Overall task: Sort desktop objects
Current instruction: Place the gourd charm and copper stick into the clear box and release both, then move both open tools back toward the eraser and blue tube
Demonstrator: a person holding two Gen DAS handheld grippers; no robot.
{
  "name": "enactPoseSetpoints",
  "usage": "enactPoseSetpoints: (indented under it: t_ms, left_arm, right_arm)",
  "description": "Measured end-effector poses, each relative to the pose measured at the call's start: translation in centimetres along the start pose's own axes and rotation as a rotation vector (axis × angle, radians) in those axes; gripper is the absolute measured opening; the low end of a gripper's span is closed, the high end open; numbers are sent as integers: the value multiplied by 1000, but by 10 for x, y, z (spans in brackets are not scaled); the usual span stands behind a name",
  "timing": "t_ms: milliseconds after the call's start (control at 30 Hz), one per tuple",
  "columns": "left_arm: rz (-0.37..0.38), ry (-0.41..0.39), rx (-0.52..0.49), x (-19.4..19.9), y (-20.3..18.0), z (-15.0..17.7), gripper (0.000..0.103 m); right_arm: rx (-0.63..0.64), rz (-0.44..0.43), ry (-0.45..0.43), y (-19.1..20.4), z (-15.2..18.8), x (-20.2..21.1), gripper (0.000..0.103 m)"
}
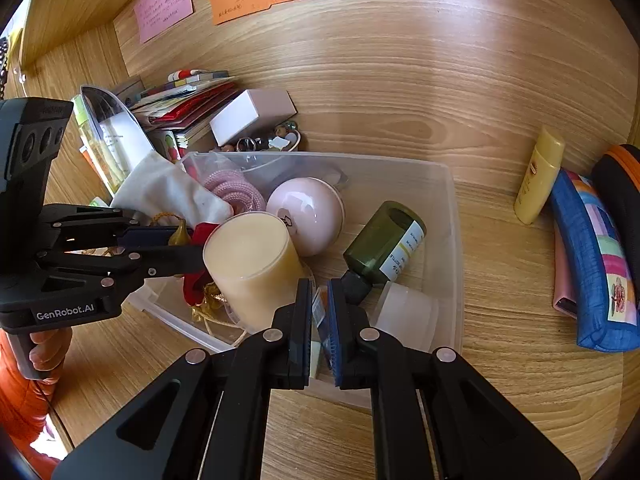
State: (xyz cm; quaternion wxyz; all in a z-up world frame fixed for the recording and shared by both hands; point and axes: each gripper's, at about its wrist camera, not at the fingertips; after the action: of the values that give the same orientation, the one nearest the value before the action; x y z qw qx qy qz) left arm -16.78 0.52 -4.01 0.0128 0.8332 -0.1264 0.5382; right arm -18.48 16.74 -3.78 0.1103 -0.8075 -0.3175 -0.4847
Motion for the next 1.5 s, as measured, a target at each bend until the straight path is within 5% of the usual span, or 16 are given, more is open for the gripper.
enactPoseSetpoints:
  t_ms: [233, 333, 400, 467, 533, 667, 833, 1000, 1333, 1500]
  left_arm:
    - [-2, -23, 34, 17, -2, 3, 33]
    - [-19, -67, 37, 32, -3, 6, 57]
    - [-58, -103, 37, 42, -5, 8, 61]
    - [-126, -136, 54, 52, -6, 11, 62]
    - [-142, -150, 63, 59, -4, 13, 63]
    - [-193, -183, 96, 71, 2, 18, 70]
    - [-192, -204, 111, 82, 7, 26, 77]
    - [-224, -234, 139, 92, 5, 34, 94]
    - [-245, -277, 201, 112, 7, 64, 94]
    - [-201, -220, 172, 102, 1, 78, 94]
  right_arm:
    - [24, 8, -59, 9, 2, 14, 7]
    - [29, -2, -74, 10, 2, 20, 7]
    - [29, -3, -73, 11, 3, 21, 8]
    - [8, 12, -76, 10, 2, 23, 16]
    - [-4, 25, -88, 10, 2, 26, 36]
    - [0, 71, -142, 15, 3, 41, 52]
    - [-2, 108, -198, 23, 11, 63, 88]
    - [-14, 122, -179, 25, 18, 71, 92]
    - [6, 150, -115, 31, 50, 76, 92]
    - [25, 150, -88, 35, 74, 77, 92]
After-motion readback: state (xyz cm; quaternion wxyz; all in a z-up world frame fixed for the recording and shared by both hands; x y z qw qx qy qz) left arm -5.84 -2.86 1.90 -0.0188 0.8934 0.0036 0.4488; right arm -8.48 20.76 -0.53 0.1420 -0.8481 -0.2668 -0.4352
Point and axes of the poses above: each gripper's, at about its wrist camera, not at the fingertips, and x roughly against the way its jaws point, y to its left, z to its underside, and after that the axes turned 14 degrees about y, right-handed
